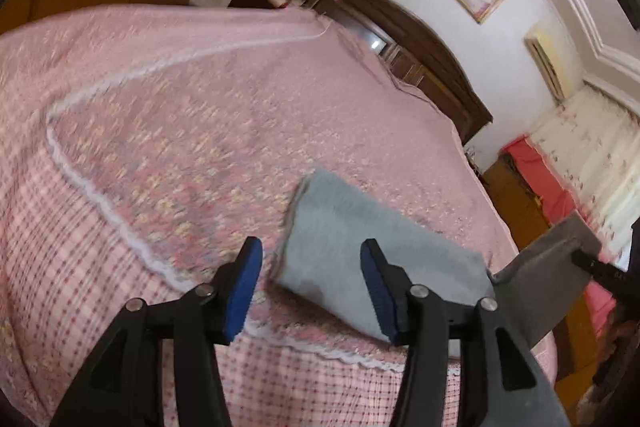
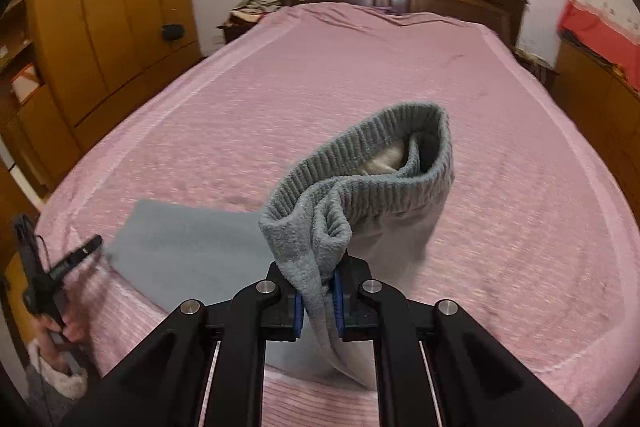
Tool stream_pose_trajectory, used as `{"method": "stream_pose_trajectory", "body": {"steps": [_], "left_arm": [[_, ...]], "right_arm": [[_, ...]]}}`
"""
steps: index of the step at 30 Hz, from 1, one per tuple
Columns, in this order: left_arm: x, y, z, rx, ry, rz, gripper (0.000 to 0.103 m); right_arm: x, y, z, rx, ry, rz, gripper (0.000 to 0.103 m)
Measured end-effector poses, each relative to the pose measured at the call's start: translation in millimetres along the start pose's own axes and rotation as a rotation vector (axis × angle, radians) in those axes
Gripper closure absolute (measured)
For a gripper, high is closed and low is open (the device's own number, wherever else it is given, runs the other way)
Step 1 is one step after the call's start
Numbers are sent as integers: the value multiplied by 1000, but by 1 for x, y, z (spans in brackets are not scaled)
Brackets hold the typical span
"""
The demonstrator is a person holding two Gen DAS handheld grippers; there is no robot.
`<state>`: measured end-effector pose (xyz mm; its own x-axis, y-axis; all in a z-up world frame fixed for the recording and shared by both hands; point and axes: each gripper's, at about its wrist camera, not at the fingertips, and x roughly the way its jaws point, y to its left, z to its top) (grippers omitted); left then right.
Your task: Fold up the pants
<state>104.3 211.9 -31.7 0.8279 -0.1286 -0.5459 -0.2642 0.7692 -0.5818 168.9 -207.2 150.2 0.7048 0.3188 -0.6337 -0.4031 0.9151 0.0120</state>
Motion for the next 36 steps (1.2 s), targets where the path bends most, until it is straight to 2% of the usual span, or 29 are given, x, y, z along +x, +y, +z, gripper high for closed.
{"method": "stream_pose_trajectory", "body": {"steps": [4, 7, 10, 14, 16, 20, 23, 31, 36], "left_arm": [[-10, 18, 13, -38, -48, 15, 50], [-26, 39, 23, -110, -90, -27, 50], [-32, 56, 33, -171, -117, -26, 50], [-32, 84, 37, -248, -112, -36, 50], [-29, 96, 39, -295, -98, -69, 50], [-26, 108, 43, -341, -71, -141, 50], [-26, 106, 48, -316, -73, -147, 49], [-15, 97, 52, -309, -57, -142, 48], [-18, 106, 47, -351, -62, -189, 48]], "right_arm": [[24, 48, 5, -78, -27, 65, 91], [53, 91, 4, -145, -11, 117, 91], [77, 131, -5, -194, 4, 143, 92], [105, 181, -25, -241, 28, 207, 92], [116, 201, -34, -254, 35, 246, 91], [135, 217, -43, -253, 55, 252, 91], [141, 220, -47, -231, 85, 254, 91], [143, 235, -46, -270, 76, 208, 91], [162, 248, -51, -309, 123, 217, 90]]}}
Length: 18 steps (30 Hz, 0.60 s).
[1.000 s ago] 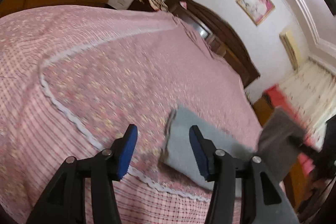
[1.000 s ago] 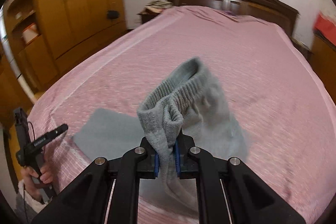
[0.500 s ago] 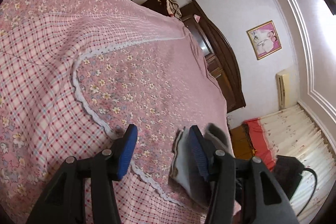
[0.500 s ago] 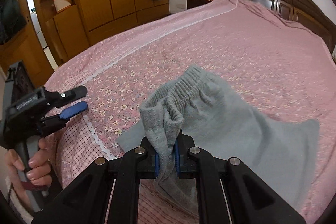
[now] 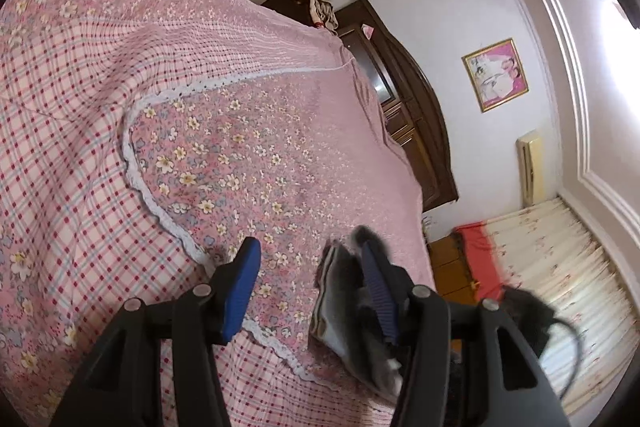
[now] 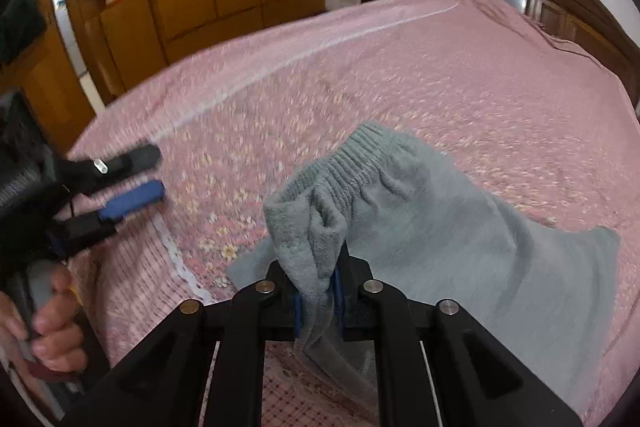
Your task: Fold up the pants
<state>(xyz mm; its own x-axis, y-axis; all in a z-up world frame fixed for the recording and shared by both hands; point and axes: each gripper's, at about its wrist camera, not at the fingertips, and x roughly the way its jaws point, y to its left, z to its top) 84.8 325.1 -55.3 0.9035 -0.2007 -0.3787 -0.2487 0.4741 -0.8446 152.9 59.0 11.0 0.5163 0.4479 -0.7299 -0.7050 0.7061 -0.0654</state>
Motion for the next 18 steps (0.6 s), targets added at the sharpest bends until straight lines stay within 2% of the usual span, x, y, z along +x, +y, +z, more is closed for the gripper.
{"method": "stream_pose_trajectory", "body": {"steps": [4, 7, 8, 9, 10, 11, 12, 15, 18], "left_arm": [[-2, 4, 3, -5, -8, 8, 48], [1, 3, 3, -3, 2, 6, 48], [3, 1, 2, -1, 5, 8, 48], [4, 0, 2, 1, 8, 10, 48], [3, 3, 2, 3, 12, 9, 47], [4, 0, 1, 3, 13, 9, 47], [5, -3, 0, 4, 14, 11, 47], [7, -5, -1, 4, 17, 18, 47], [8, -5, -3, 10, 23, 28, 47]], "right_arm": [[6, 5, -5, 3, -10, -4, 90], [10, 13, -9, -57, 10, -18, 84], [9, 15, -10, -73, 5, -11, 78], [6, 18, -11, -83, -6, 13, 67], [2, 19, -13, -79, -25, 73, 59], [-1, 20, -14, -68, -39, 129, 43], [-7, 19, -14, -40, -67, 198, 36], [-17, 8, -14, 54, -109, 284, 33], [-26, -25, -14, 213, -125, 425, 33]]}}
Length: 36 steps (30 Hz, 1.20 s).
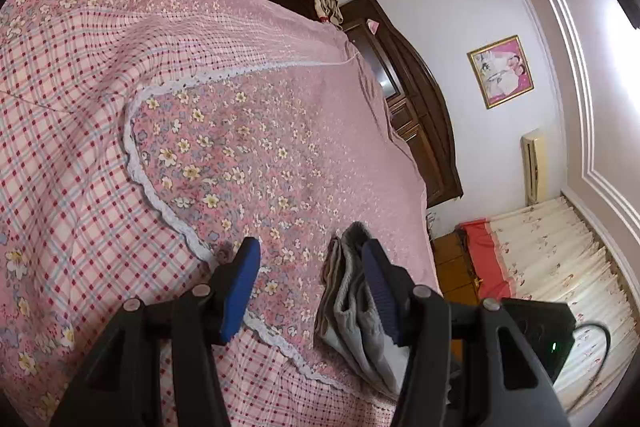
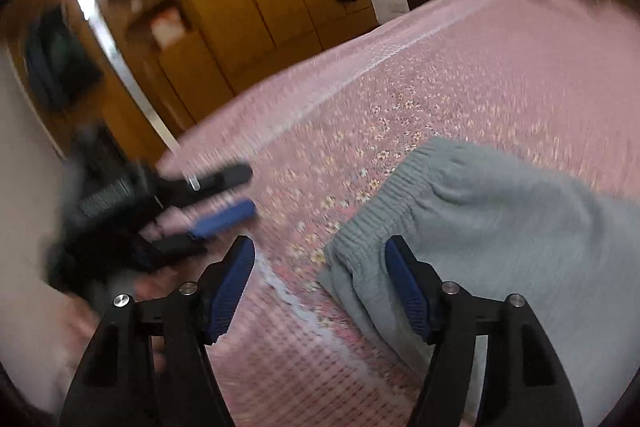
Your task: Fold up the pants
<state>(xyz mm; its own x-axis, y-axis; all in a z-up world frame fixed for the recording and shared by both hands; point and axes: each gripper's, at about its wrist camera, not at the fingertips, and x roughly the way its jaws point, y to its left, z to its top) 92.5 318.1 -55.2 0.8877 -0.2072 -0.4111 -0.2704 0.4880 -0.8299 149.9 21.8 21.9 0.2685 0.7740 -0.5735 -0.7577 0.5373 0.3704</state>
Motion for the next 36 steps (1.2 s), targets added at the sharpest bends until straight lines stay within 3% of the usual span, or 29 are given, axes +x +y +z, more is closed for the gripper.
{"method": "stream_pose_trajectory", "body": {"steps": [2, 5, 10, 13, 16, 17, 20, 24, 28, 31, 34, 36], "left_arm": [[1, -9, -4, 36, 2, 8, 47], [11, -41, -15, 168, 35, 1, 47], [54, -101, -38, 381, 116, 1, 47], [79, -120, -48, 430, 205, -28, 47], [98, -113, -56, 411, 256, 42, 48], [101, -107, -56, 401, 262, 64, 55], [101, -89, -52, 325, 267, 40, 68], [100, -80, -50, 286, 271, 19, 73], [105, -83, -56, 311, 257, 42, 73], [109, -88, -58, 312, 254, 41, 73], [111, -90, -60, 316, 257, 34, 73], [109, -88, -59, 324, 258, 38, 73]], "right_arm": [[-21, -17, 4, 72, -38, 34, 33], [-54, -32, 6, 93, -69, -3, 33], [-114, -53, -3, 47, -91, -150, 33], [-154, -86, -14, 120, -131, -192, 33], [-181, -125, -26, 245, -130, -129, 33], [-184, -135, -28, 266, -124, -133, 33], [-190, -168, -39, 314, -83, -187, 33], [-180, -204, -52, 368, 7, -217, 33], [-166, -235, -62, 451, 48, -126, 33], [-151, -244, -50, 410, 69, -40, 33], [-130, -246, -39, 388, 132, 145, 33], [-114, -245, -31, 372, 203, 198, 33]]}}
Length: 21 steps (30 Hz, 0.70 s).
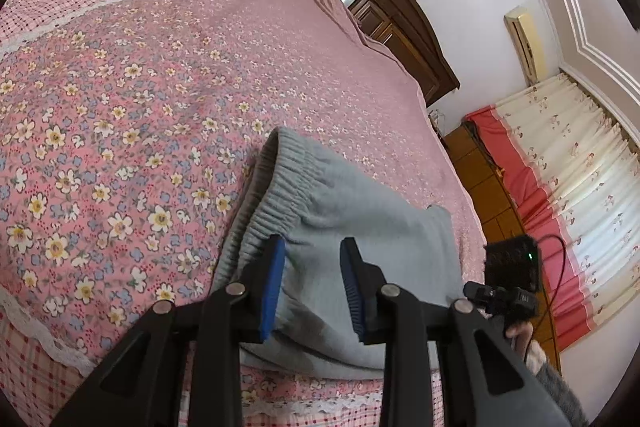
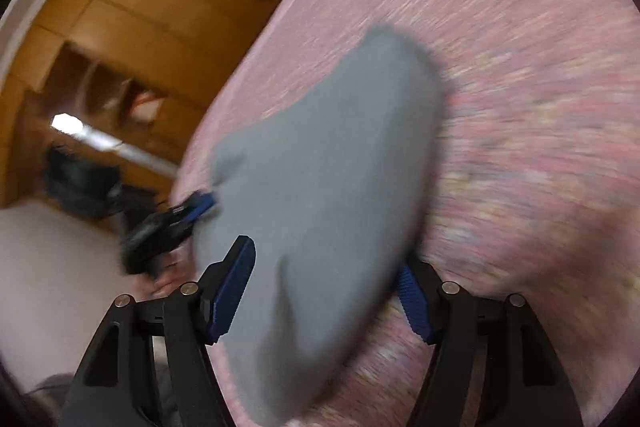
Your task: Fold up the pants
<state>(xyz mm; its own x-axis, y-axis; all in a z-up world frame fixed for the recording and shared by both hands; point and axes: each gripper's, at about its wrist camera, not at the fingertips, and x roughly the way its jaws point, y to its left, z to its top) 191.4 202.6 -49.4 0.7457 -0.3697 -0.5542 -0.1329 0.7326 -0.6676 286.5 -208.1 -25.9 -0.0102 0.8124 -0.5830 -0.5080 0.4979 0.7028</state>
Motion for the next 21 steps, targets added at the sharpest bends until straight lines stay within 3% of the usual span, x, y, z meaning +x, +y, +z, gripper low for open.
{"method": "stream_pose_trajectory", "body": {"steps": [2, 3, 4, 5, 6, 9, 12, 17, 21], "left_arm": [[2, -4, 2, 15, -2, 12, 73], [1, -1, 4, 22, -4, 17, 73], [2, -3, 4, 30, -4, 23, 73], [2, -5, 3, 38, -5, 30, 73], [1, -8, 2, 47, -7, 36, 73], [2, -25, -5, 117, -19, 93, 72], [3, -41, -15, 179, -22, 116, 68], [8, -65, -37, 243, 9, 110, 66], [15, -90, -60, 288, 46, 81, 65]], "right_arm": [[8, -1, 6, -10, 44, -13, 39], [10, 0, 8, -14, 60, -51, 61], [11, 0, 9, -11, 82, -72, 74], [10, 1, 9, 5, 104, -80, 85], [9, 7, 7, 2, 130, -91, 90], [4, 39, 9, -19, 137, -195, 92], [2, 56, 19, -38, 153, -228, 92], [-15, 51, 11, -19, 195, -229, 93], [-40, 33, 3, 1, 179, -242, 93]]}}
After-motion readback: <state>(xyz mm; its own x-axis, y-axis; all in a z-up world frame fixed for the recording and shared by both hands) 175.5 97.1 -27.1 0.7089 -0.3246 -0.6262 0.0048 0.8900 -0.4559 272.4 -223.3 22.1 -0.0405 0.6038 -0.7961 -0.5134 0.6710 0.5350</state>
